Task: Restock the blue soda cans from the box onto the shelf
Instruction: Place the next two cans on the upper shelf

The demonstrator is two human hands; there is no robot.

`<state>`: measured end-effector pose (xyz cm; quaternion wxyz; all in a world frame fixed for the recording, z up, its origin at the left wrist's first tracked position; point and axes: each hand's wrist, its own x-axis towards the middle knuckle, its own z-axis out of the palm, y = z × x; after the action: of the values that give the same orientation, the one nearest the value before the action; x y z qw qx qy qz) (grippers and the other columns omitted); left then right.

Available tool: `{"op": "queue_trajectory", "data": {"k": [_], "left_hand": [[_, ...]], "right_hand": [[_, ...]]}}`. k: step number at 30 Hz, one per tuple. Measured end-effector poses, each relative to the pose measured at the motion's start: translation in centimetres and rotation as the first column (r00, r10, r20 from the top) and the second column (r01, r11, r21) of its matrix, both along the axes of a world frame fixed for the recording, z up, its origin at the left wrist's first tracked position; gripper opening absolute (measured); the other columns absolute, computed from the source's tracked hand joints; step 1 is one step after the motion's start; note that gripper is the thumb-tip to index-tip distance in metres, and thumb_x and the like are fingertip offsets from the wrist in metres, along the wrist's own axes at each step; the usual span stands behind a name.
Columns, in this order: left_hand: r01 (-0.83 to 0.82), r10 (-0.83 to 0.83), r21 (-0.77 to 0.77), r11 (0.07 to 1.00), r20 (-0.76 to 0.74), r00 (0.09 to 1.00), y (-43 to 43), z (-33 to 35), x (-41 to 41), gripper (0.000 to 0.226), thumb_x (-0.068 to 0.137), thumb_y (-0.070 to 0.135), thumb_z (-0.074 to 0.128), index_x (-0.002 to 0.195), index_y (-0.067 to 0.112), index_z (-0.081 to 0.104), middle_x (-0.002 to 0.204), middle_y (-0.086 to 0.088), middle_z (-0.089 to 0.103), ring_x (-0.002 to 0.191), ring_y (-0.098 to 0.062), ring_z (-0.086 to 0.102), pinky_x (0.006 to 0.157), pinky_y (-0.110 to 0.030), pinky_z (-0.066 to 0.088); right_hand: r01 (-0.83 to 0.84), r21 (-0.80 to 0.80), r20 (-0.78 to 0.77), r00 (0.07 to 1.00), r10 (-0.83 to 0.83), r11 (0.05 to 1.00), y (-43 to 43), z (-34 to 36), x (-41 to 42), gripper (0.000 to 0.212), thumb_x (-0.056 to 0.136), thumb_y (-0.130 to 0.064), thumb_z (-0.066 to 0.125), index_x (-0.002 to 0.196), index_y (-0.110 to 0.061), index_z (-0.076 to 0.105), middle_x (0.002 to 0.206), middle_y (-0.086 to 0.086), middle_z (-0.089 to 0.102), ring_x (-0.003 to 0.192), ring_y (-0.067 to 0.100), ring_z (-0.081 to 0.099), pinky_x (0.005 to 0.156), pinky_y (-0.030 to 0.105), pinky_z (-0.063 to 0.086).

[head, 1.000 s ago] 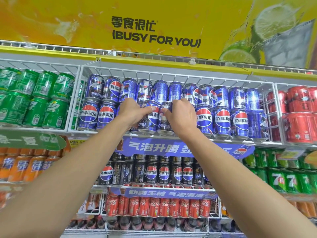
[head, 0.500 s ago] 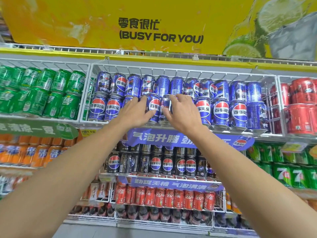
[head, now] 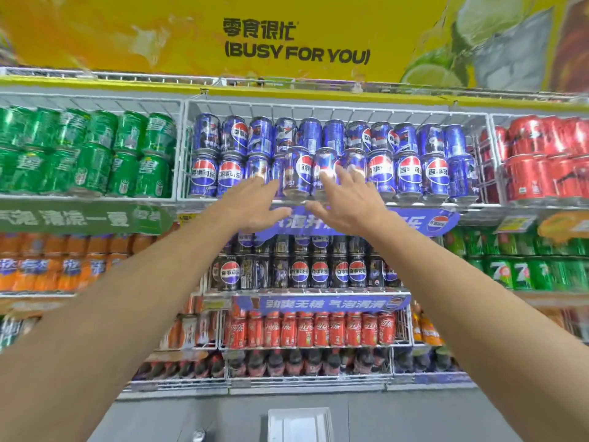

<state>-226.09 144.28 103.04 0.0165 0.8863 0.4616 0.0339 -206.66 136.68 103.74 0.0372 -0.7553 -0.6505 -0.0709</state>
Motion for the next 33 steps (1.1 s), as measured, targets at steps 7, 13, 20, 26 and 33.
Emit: {"op": "queue_trajectory", "data": {"k": [7,13,20,26,33], "left_hand": [[-0.056,0.056,-0.039,0.998,0.005,0.998,-2.0,-3.3,-15.5,0.07,0.091,0.068,0.046,0.135,0.014,0.054,0.129,-0.017,0.062,0.113,-0.036,0.062,0.092,-0.044,0.054],[-0.306,0.305,-0.127,0.943,-0.024,0.952,-3.1,-7.8,-28.5,0.064,0.091,0.07,0.047,0.106,0.008,0.057,0.113,-0.022,0.063,0.098,-0.039,0.061,0.076,-0.041,0.047],[-0.504,0.507,-0.352,0.789,-0.089,0.857,-4.6,-18.7,-36.3,0.072,0.089,0.07,0.047,0.111,0.004,0.061,0.088,-0.011,0.061,0.091,-0.034,0.064,0.078,-0.042,0.054],[-0.615,0.594,-0.459,0.641,-0.21,0.776,-6.4,-35.8,-37.4,0.071,0.094,0.068,0.048,0.132,0.009,0.053,0.123,-0.016,0.062,0.122,-0.037,0.058,0.095,-0.046,0.049],[-0.65,0.555,-0.59,0.479,-0.37,0.745,-12.7,-62.8,-37.1,0.068,0.093,0.069,0.045,0.132,0.014,0.053,0.134,-0.014,0.058,0.128,-0.034,0.054,0.1,-0.043,0.045]], "right_hand": [[-0.169,-0.005,-0.01,0.986,0.169,0.986,0.1,-1.9,-15.6,0.075,0.1,-0.068,0.041,0.155,-0.017,0.038,0.154,0.016,0.043,0.141,0.04,0.042,0.105,0.056,0.046],[-0.384,-0.052,-0.098,0.92,0.378,0.922,1.9,-6.7,-27.4,0.07,0.1,-0.066,0.043,0.153,-0.02,0.039,0.15,0.015,0.046,0.139,0.038,0.044,0.102,0.056,0.046],[-0.537,-0.213,-0.202,0.841,0.501,0.816,5.6,-17.2,-33.5,0.067,0.099,-0.066,0.043,0.145,-0.018,0.045,0.139,0.016,0.053,0.128,0.04,0.052,0.096,0.055,0.052],[-0.567,-0.398,-0.271,0.824,0.497,0.721,6.4,-34.6,-35.0,0.07,0.099,-0.064,0.045,0.15,-0.016,0.042,0.146,0.018,0.05,0.135,0.041,0.048,0.103,0.054,0.047],[-0.468,-0.668,-0.301,0.881,0.365,0.579,0.0,-64.5,-35.6,0.068,0.099,-0.064,0.043,0.151,-0.02,0.041,0.143,0.011,0.054,0.133,0.035,0.052,0.103,0.048,0.047]]}}
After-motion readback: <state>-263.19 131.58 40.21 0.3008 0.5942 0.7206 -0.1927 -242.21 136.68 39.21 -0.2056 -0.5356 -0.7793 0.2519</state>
